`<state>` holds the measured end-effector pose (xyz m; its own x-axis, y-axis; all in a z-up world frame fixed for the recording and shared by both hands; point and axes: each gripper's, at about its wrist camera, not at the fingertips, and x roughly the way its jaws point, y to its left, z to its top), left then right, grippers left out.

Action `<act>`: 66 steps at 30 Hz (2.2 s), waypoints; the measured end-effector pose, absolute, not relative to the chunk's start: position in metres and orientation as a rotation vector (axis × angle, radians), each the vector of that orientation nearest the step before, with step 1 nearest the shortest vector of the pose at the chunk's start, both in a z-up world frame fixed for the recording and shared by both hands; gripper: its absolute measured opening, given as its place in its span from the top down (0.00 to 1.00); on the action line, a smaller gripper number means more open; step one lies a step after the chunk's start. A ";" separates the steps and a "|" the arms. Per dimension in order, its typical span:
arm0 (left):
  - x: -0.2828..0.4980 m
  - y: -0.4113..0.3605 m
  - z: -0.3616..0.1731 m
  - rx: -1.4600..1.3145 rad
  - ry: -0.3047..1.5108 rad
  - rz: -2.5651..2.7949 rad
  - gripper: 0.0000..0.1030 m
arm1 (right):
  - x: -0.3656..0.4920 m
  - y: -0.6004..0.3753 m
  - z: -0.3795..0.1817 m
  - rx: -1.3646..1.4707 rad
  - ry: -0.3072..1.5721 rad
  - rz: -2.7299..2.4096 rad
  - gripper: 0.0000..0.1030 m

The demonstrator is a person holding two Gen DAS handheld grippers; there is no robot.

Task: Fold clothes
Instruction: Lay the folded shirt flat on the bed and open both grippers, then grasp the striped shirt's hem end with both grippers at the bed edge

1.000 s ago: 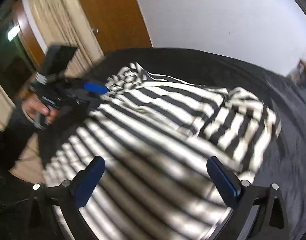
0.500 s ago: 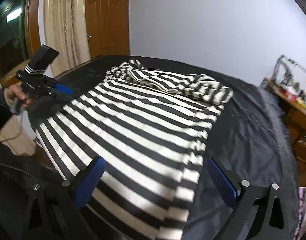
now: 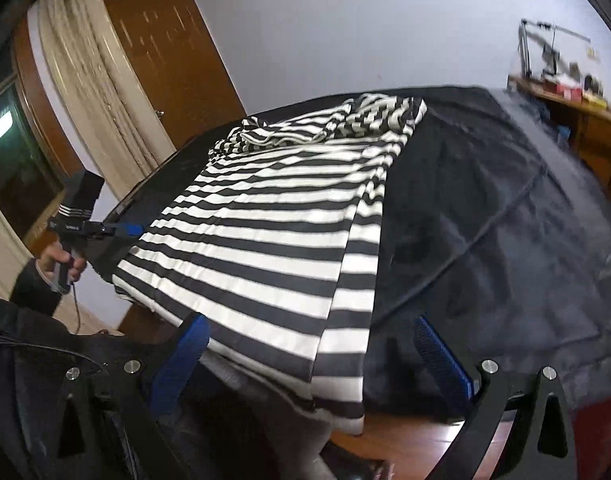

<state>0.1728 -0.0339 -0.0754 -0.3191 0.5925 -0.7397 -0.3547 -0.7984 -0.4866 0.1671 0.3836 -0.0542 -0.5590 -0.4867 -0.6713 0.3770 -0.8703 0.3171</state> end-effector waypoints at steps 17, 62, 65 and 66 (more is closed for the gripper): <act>0.195 -0.039 -0.085 -1.306 -0.363 2.104 0.20 | 0.193 0.404 -0.090 1.189 -0.493 -2.179 0.00; 0.234 -0.069 -0.163 -1.258 -0.895 1.880 0.18 | 0.163 0.427 -0.124 1.278 -0.716 -2.055 0.24; 0.233 -0.067 -0.168 -1.287 -0.969 1.826 0.55 | 0.163 0.412 -0.120 1.289 -0.631 -2.042 0.62; 0.233 -0.065 -0.170 -1.314 -0.986 1.793 0.60 | 0.164 0.407 -0.119 1.288 -0.604 -2.033 0.64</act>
